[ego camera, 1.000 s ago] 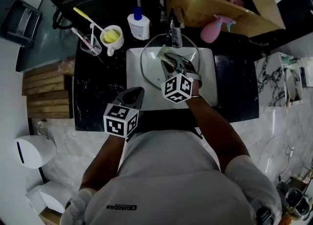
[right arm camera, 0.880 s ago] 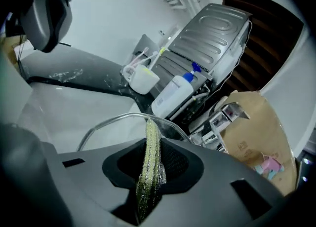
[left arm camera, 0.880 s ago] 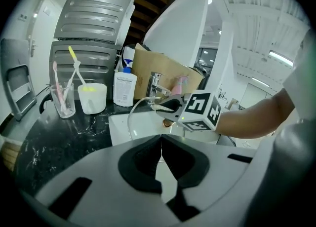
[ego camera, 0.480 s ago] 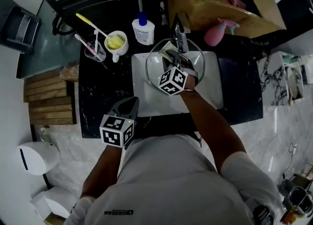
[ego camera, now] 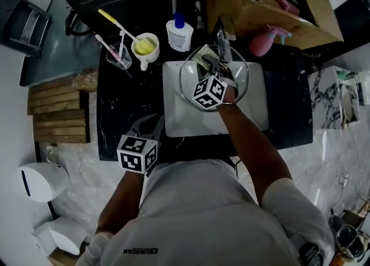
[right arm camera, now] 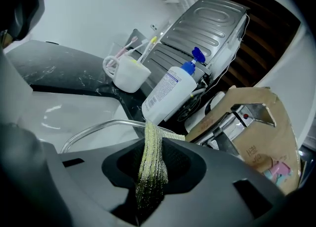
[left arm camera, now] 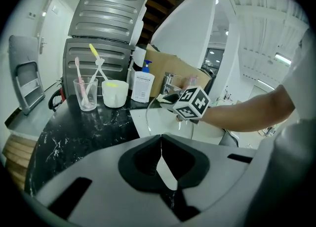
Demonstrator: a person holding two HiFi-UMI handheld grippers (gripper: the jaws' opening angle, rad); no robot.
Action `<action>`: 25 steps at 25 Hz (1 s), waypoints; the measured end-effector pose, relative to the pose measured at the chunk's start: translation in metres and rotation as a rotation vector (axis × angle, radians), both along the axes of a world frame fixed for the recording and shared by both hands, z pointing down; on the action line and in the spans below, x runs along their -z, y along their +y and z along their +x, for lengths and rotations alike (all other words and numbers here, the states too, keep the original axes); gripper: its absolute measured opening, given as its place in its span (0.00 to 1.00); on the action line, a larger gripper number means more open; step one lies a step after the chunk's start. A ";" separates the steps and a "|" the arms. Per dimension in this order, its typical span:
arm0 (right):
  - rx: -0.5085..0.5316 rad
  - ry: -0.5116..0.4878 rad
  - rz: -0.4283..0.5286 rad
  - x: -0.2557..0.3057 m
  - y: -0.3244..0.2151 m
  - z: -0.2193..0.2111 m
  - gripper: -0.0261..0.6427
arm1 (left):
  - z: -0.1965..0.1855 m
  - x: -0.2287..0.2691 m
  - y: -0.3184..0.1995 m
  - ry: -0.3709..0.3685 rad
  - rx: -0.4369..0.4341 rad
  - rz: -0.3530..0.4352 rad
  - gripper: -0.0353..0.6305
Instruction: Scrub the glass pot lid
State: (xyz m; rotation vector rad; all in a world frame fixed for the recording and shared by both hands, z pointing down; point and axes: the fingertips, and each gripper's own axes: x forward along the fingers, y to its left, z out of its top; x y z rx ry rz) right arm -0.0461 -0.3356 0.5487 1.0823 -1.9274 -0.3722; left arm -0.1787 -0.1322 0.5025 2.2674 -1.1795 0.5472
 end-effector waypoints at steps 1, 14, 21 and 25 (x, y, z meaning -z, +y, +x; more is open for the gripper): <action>0.007 0.001 -0.001 0.000 0.000 -0.002 0.19 | -0.001 -0.001 0.000 0.002 0.002 0.000 0.08; 0.131 0.042 -0.045 -0.009 0.014 -0.028 0.20 | -0.006 -0.003 0.005 0.040 0.045 0.004 0.08; 0.190 0.062 -0.071 -0.015 0.024 -0.040 0.20 | -0.010 -0.002 0.007 0.039 0.069 0.010 0.08; 0.226 0.076 -0.085 -0.020 0.032 -0.047 0.20 | -0.009 -0.002 0.009 0.046 0.086 0.013 0.08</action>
